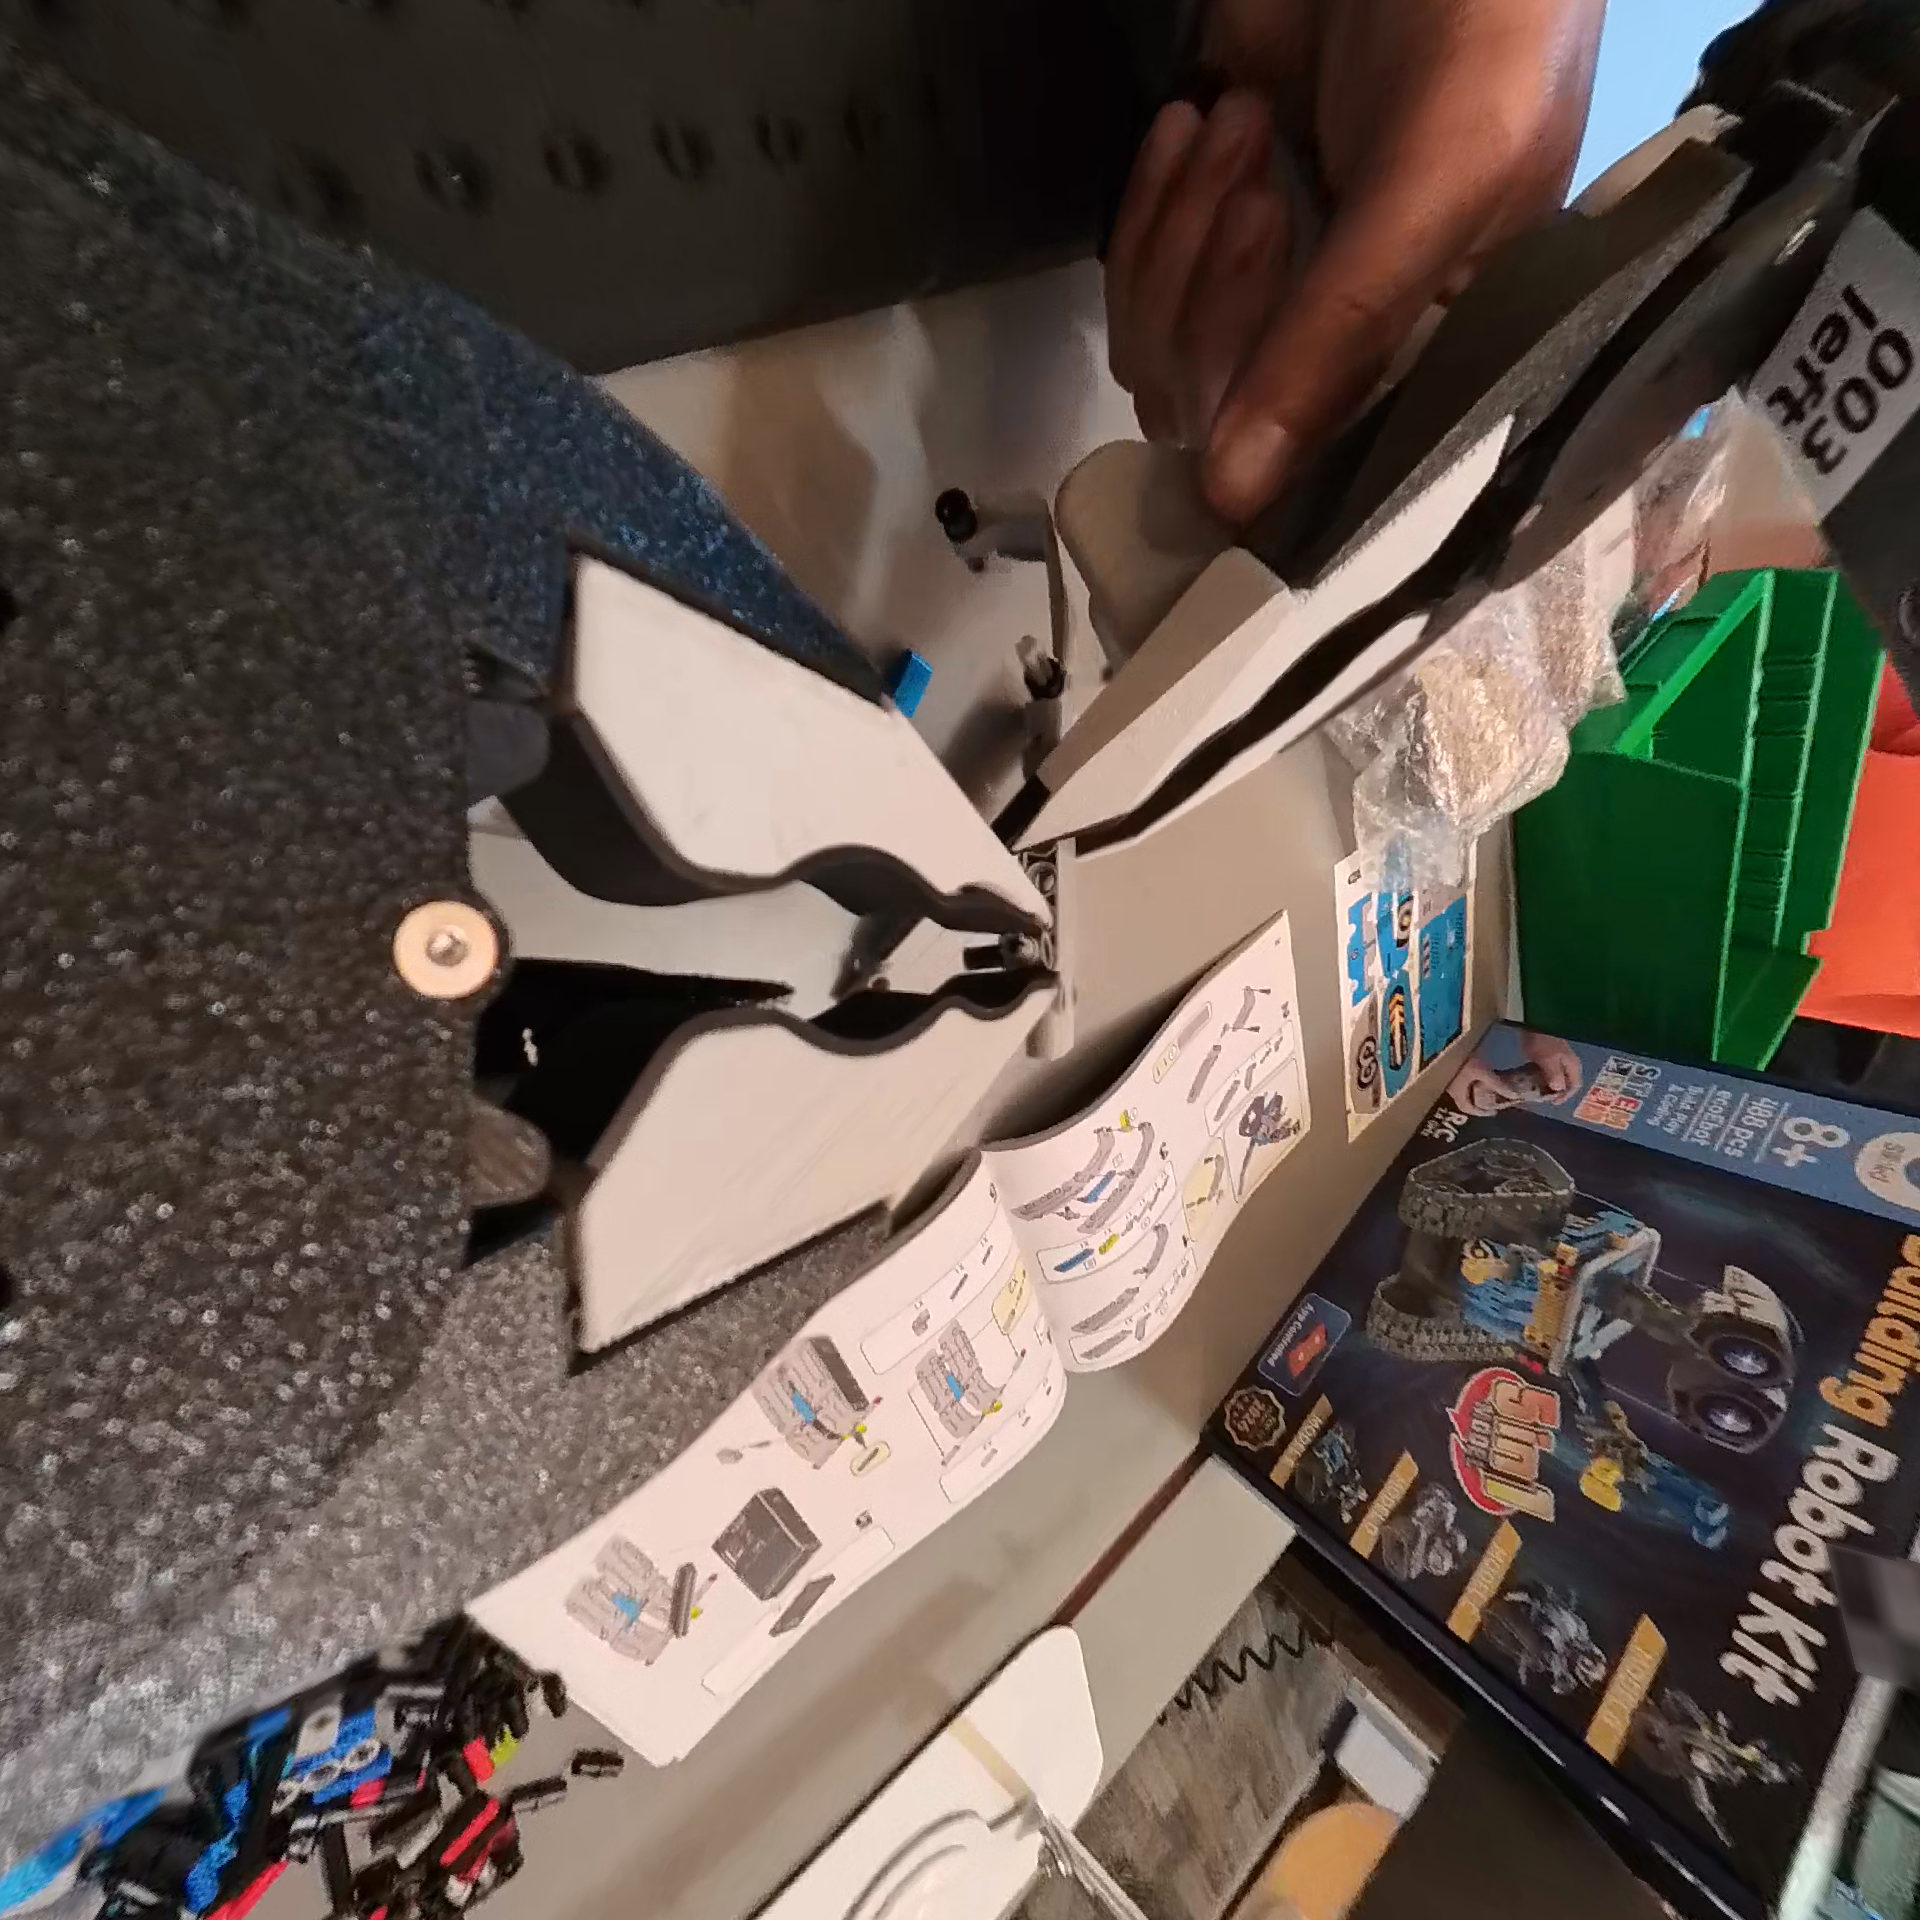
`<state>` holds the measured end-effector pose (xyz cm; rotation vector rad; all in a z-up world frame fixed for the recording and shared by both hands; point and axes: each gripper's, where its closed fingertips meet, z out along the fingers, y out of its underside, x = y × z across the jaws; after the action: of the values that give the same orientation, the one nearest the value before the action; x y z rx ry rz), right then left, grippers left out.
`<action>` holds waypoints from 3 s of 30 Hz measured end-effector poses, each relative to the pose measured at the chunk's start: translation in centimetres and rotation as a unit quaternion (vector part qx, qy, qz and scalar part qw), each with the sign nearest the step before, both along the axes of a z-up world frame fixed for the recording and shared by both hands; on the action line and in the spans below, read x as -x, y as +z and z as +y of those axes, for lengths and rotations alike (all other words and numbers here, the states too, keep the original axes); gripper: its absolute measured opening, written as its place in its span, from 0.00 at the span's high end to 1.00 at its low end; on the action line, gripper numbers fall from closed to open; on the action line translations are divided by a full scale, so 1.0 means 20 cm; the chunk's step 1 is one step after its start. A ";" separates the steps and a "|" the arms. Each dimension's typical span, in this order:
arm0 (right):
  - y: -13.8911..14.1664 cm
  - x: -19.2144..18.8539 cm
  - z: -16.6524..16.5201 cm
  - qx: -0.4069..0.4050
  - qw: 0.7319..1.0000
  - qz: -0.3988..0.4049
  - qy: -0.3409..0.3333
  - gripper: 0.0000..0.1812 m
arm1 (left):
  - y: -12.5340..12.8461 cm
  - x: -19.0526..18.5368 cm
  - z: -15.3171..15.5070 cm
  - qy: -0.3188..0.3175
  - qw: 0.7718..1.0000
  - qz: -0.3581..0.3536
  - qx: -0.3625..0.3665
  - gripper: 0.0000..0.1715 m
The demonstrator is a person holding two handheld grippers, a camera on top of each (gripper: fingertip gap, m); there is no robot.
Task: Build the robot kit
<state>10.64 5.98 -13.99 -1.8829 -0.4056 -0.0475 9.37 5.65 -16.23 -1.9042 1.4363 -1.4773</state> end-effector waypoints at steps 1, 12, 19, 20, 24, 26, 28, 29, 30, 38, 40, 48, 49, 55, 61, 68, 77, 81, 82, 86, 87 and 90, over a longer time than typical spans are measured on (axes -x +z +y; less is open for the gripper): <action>-0.01 0.00 0.00 0.005 1.000 0.009 0.003 0.97 | -0.01 0.00 0.00 -0.004 1.000 0.001 -0.003 0.86; -0.07 0.02 0.01 0.018 0.997 -0.070 0.002 0.99 | -0.02 -0.04 -0.11 -0.030 0.996 0.007 -0.088 0.86; 0.04 -0.08 -0.01 -0.006 0.986 0.165 0.004 0.99 | -0.11 -0.01 -0.02 -0.014 0.998 0.047 -0.046 0.86; 0.01 -0.07 -0.01 0.008 0.982 0.187 0.010 0.98 | -0.15 0.01 -0.04 -0.036 0.995 0.072 -0.055 0.86; 0.02 -0.03 -0.01 0.022 0.943 0.328 0.057 0.98 | -0.30 0.10 -0.06 -0.080 0.962 0.168 -0.200 0.86; 0.05 -0.01 -0.02 0.025 0.912 0.400 0.083 0.99 | -0.31 0.07 -0.07 -0.068 0.959 0.163 -0.220 0.86; 0.08 -0.01 -0.02 0.013 0.890 0.446 0.096 0.98 | -0.31 0.06 -0.09 -0.068 0.962 0.157 -0.212 0.79; 0.09 0.00 -0.03 0.013 0.881 0.461 0.105 0.98 | -0.29 0.05 -0.08 -0.061 0.964 0.148 -0.214 0.73; 0.10 0.01 -0.03 0.015 0.871 0.477 0.114 0.98 | -0.24 0.03 -0.07 -0.049 0.966 0.129 -0.218 0.72; 0.16 0.08 -0.05 0.022 0.809 0.561 0.174 0.98 | 0.15 -0.06 -0.17 -0.030 0.982 -0.077 -0.169 0.88; 0.17 0.10 -0.05 0.020 0.809 0.558 0.183 0.98 | 0.17 -0.06 -0.18 -0.030 0.988 -0.094 -0.114 0.88; 0.19 0.14 -0.07 0.019 0.823 0.531 0.202 0.98 | 0.22 -0.03 -0.17 -0.048 0.990 -0.131 -0.002 0.94; 0.19 0.14 -0.07 0.017 0.826 0.526 0.203 0.98 | 0.23 -0.02 -0.18 -0.057 0.989 -0.134 0.004 0.96; 0.21 0.17 -0.11 0.020 0.835 0.499 0.232 0.98 | 0.24 0.03 -0.20 -0.112 0.985 -0.133 -0.015 0.97; 0.23 0.17 -0.13 0.012 0.832 0.499 0.241 0.98 | 0.29 0.06 -0.19 -0.123 0.980 -0.150 0.034 0.97; 0.26 0.16 -0.14 0.001 0.820 0.515 0.250 0.99 | 0.34 0.08 -0.18 -0.123 0.975 -0.170 0.070 0.98; 0.29 0.13 -0.12 -0.018 0.804 0.543 0.240 0.98 | 0.29 0.01 -0.21 -0.097 0.977 -0.176 0.071 0.93; 0.29 0.11 -0.12 -0.020 0.806 0.543 0.234 0.99 | 0.31 0.01 -0.20 -0.090 0.975 -0.192 0.062 0.99; 0.29 0.11 -0.12 -0.022 0.806 0.544 0.233 0.99 | 0.31 0.02 -0.19 -0.089 0.975 -0.194 0.065 0.99; 0.29 0.11 -0.12 -0.023 0.806 0.544 0.234 0.99 | 0.34 0.03 -0.16 -0.084 0.970 -0.205 0.099 1.00; 0.29 0.11 -0.12 -0.023 0.808 0.540 0.233 0.98 | 0.34 0.03 -0.16 -0.086 0.970 -0.203 0.099 1.00; 0.27 0.11 -0.11 -0.021 0.824 0.520 0.223 0.98 | 0.32 0.03 -0.15 -0.082 0.973 -0.195 0.088 1.00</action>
<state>8.37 3.72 -8.57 -1.4520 -0.0570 1.2252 8.75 2.62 -9.81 -1.4957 1.3371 -1.9819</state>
